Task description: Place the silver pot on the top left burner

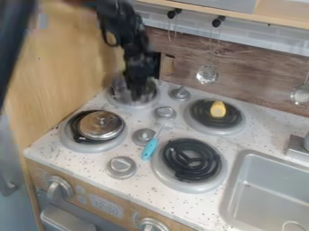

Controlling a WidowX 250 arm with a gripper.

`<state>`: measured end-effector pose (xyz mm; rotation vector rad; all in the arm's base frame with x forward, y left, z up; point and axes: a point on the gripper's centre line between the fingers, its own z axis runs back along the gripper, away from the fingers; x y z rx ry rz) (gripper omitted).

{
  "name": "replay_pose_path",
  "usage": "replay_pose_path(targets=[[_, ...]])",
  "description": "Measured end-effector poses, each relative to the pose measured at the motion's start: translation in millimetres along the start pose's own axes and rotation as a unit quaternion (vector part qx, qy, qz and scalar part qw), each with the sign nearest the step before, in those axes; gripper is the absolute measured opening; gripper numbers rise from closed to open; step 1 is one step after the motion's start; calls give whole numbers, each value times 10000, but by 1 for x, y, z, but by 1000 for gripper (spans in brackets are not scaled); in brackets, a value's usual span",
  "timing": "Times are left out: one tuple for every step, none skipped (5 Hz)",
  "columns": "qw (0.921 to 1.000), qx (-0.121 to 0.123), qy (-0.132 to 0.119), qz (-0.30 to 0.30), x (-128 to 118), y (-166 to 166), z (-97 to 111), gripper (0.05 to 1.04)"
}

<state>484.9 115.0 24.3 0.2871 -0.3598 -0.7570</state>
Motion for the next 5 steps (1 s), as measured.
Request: replay_pose_path(targets=[[9981,582,-206,42,1,-1,40,998],[9962,650,-89,576,-2,-13,70,1012],[9842,-121,119,1761,-12,-49,67,1001],[9638,-699,357,2549,-15,-85,61,998],[9584,-889,405,2680,-2,-101,63,998]])
